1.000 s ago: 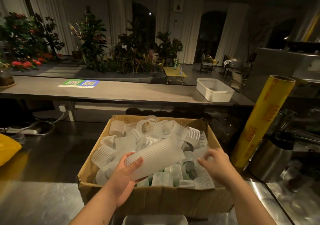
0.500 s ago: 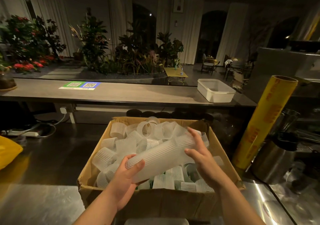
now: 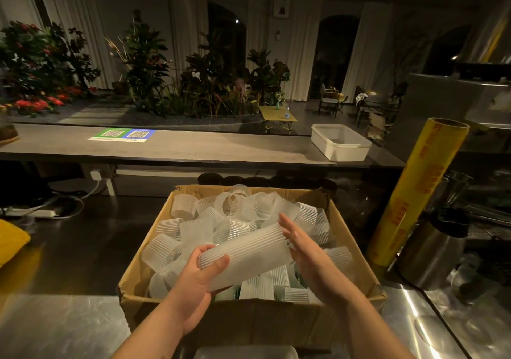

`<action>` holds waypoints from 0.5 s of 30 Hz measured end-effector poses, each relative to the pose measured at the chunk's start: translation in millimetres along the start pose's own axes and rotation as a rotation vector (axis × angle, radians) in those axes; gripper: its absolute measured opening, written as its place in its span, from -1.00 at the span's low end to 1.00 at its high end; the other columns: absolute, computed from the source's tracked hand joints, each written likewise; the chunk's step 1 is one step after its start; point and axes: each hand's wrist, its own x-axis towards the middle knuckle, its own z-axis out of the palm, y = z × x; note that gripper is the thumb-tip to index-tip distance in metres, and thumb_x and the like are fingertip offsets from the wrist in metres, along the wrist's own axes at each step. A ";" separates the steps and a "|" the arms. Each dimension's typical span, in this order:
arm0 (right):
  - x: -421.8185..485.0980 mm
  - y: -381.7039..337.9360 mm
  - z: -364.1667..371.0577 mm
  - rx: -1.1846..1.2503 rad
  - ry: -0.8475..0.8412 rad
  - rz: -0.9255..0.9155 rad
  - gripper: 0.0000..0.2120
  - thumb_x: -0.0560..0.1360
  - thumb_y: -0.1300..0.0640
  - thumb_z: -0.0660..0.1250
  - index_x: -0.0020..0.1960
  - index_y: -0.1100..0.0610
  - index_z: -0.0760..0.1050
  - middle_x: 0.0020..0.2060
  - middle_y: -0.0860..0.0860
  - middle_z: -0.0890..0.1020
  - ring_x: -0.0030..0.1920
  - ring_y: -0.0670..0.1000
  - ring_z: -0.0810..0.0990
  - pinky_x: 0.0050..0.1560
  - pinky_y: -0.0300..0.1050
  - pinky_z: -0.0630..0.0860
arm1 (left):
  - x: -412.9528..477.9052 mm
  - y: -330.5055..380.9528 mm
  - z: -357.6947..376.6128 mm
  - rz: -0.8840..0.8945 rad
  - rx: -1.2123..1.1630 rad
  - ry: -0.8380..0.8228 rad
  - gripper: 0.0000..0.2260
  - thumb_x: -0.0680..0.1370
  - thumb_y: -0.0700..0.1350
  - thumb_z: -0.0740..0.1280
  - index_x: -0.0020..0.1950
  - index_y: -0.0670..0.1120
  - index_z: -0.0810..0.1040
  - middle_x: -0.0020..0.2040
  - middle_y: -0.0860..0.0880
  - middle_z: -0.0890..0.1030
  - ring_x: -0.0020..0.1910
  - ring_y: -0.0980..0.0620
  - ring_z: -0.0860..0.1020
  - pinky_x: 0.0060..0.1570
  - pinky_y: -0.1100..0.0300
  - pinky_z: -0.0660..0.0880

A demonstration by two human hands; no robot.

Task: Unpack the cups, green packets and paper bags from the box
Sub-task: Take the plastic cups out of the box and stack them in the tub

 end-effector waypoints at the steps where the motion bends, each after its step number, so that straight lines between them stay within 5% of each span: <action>1: 1.2 -0.5 -1.0 -0.050 0.102 -0.012 -0.43 0.52 -0.32 0.26 0.51 -0.33 0.26 0.39 -0.38 0.33 0.40 -0.21 0.34 0.42 -0.09 0.30 | 0.2 -0.2 -0.7 -0.001 -0.007 -0.003 -0.50 0.39 -0.01 0.50 0.29 0.08 0.45 0.28 -0.14 0.47 0.25 -0.19 0.48 0.19 -0.03 0.57; 5: 7.0 16.5 -32.5 -0.727 0.763 0.155 -0.57 0.58 0.00 0.39 0.42 -0.02 0.42 0.32 -0.06 0.50 0.31 -0.01 0.45 0.28 0.02 0.55 | 1.4 -1.8 -4.8 -0.015 -0.050 -0.024 -0.48 0.39 -0.06 0.50 0.32 0.03 0.45 0.30 -0.18 0.45 0.26 -0.23 0.48 0.19 -0.07 0.57; 9: 2.2 46.9 -58.7 -1.059 0.647 0.455 -0.53 0.59 0.08 0.35 0.47 0.01 0.35 0.37 0.03 0.45 0.37 0.13 0.39 0.34 0.07 0.50 | 2.7 -0.9 -5.7 -0.029 -0.075 -0.046 -0.47 0.41 -0.08 0.51 0.34 0.01 0.44 0.31 -0.20 0.45 0.27 -0.24 0.48 0.14 -0.04 0.58; 15: 1.5 62.8 -53.7 -1.282 0.665 0.468 -0.53 0.56 0.00 0.36 0.44 -0.03 0.37 0.34 0.01 0.48 0.37 0.11 0.35 0.37 0.05 0.39 | 2.3 -0.6 -4.8 -0.025 -0.073 -0.052 -0.44 0.40 -0.07 0.51 0.36 0.00 0.43 0.31 -0.20 0.45 0.27 -0.24 0.48 0.12 -0.02 0.59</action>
